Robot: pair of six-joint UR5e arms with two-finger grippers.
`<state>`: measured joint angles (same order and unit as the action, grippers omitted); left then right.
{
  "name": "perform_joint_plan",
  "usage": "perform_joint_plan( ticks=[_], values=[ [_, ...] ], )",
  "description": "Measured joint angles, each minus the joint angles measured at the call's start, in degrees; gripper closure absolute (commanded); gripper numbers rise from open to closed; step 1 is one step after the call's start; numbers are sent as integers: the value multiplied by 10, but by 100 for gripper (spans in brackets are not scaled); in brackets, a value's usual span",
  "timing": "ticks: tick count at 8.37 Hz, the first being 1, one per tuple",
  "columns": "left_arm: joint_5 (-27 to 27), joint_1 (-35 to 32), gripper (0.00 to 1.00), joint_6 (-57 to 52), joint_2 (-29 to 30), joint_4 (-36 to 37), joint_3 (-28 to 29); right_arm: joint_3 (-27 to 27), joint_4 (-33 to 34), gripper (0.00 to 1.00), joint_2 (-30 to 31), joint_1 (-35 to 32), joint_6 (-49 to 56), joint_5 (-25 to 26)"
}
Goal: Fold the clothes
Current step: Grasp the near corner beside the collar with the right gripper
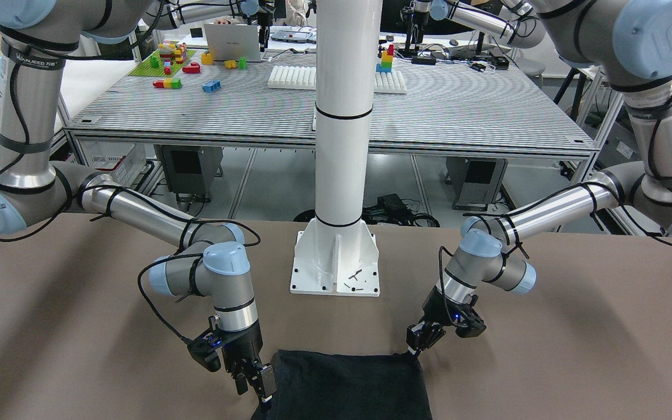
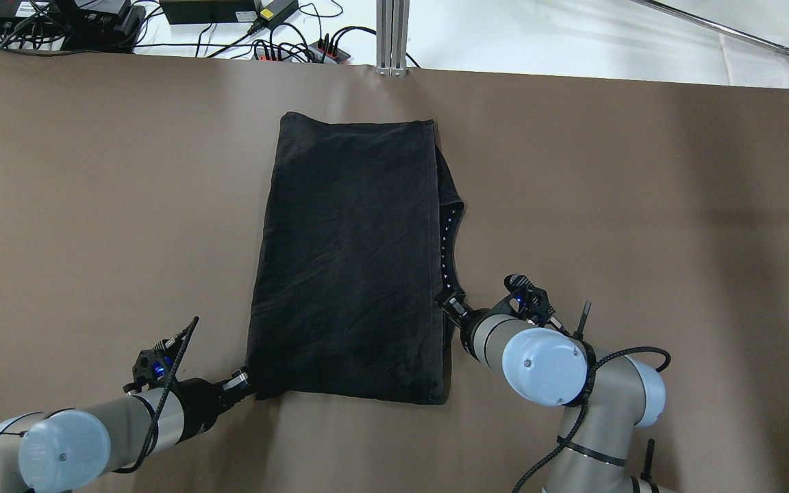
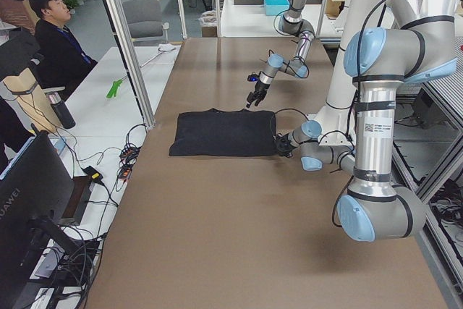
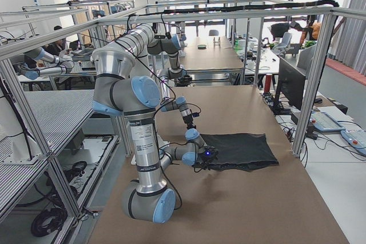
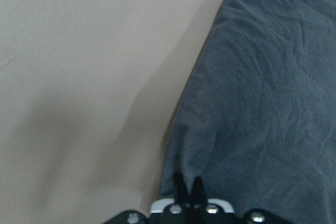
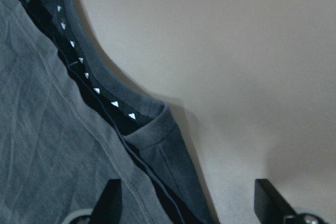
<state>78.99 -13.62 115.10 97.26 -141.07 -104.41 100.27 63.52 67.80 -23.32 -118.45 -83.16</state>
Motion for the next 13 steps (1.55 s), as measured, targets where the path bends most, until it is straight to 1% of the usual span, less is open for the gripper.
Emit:
perform_joint_plan(
  ticks=[1, 2, 5, 6, 7, 8, 9, 10, 11, 12, 13],
  values=[
    [0, 0, 100, 0, 0, 0, 0, -8, 0, 12, -1, 11, -1, 7],
    [-1, 1, 100, 0, 0, 0, 0, -17, -1, 15, -1, 18, -4, 10],
    [-1, 4, 100, -1, 0, 0, 1, -29, 1, 22, -17, 24, -36, 16],
    [-1, 4, 100, -1, 0, 0, 1, -32, 2, 28, -20, 24, -48, 18],
    [-1, 4, 100, -2, 0, 0, 1, -36, 0, 42, -22, 25, -56, 19],
    [-1, 5, 100, -2, 0, 0, 1, -41, -2, 46, -23, 25, -64, 23],
    [-2, 5, 100, -3, 0, 0, 1, -43, -4, 46, -26, 26, -79, 27],
    [-3, 5, 100, -4, 0, 0, 1, -45, -4, 48, -31, 26, -90, 31],
    [-6, 6, 100, -4, 0, 0, 1, -45, -4, 54, -34, 30, -96, 36],
    [-8, 6, 100, -5, 0, 0, 1, -45, -4, 65, -36, 33, -99, 40],
    [-9, 6, 100, -5, 0, 0, 1, -46, -5, 71, -37, 35, -100, 43]
  ],
)
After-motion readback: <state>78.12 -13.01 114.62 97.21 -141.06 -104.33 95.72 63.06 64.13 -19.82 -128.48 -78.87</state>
